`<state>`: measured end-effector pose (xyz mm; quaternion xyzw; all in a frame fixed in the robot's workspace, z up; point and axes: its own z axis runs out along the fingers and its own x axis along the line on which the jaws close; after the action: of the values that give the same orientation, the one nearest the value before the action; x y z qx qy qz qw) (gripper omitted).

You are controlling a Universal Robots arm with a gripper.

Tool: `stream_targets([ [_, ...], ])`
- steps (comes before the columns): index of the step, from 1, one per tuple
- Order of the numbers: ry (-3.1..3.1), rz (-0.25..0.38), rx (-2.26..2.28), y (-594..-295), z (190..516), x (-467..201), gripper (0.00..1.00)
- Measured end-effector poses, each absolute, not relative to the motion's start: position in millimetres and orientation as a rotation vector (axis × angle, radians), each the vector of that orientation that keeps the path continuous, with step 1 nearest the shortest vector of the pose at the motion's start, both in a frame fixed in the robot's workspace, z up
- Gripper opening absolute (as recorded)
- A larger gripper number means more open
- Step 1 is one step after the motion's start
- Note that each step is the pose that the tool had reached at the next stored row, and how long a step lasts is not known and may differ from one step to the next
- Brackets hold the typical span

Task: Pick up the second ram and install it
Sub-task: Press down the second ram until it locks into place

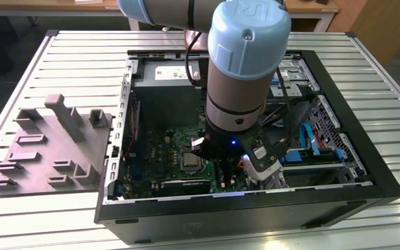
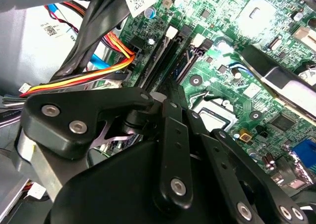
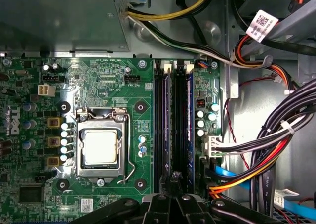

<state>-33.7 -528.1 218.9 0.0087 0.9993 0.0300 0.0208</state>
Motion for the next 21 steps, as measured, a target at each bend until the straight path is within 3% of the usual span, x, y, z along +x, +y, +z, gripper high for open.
stream_targets([
  [21,3.097,0.096,0.027,-528.0,217.9,-33.6,0.10],
])
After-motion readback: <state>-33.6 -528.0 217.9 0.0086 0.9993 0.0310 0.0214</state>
